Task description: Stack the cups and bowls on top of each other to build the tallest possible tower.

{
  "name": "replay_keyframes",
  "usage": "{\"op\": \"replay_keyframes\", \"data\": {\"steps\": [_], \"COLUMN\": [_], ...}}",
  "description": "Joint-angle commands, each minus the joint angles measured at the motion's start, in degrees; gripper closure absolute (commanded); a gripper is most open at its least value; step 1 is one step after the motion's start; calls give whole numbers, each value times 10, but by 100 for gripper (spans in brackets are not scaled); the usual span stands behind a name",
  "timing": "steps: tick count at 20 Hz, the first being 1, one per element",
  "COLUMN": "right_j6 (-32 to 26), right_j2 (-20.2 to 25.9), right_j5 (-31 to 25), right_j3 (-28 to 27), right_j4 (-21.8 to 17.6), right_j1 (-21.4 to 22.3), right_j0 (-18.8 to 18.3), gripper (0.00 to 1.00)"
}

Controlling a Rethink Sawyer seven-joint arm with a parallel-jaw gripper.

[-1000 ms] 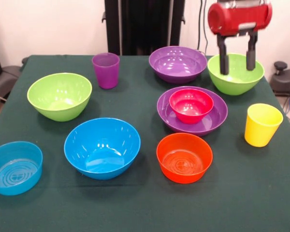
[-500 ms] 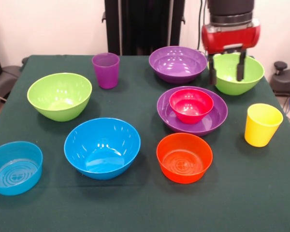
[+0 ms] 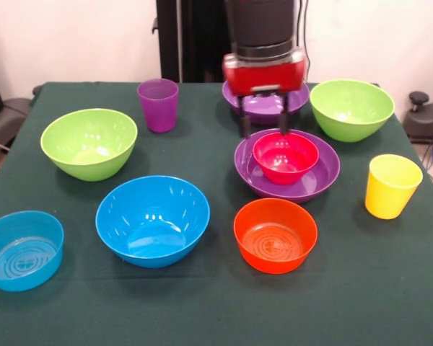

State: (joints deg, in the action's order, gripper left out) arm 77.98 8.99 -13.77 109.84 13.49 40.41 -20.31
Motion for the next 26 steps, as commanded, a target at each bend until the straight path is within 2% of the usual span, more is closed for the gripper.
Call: {"op": "replay_keyframes", "data": {"steps": [1,6,10,18,22,26], "right_j6": [30,53,67,65,63,64], "right_j2": [57,18,10,-12,-11,-13], "right_j5": [-12,-17,-9,-139,-170,-178], "right_j3": [-52,-104,-123,-166,-191,-214], "right_j4": [-43,-38,-28,-17,-19,-23], "right_j1": [-78,-81,-94,-61,-62,-75], "right_j0": [-12,31,44,46,44,45], "gripper": [0,0,0,0,0,0]}}
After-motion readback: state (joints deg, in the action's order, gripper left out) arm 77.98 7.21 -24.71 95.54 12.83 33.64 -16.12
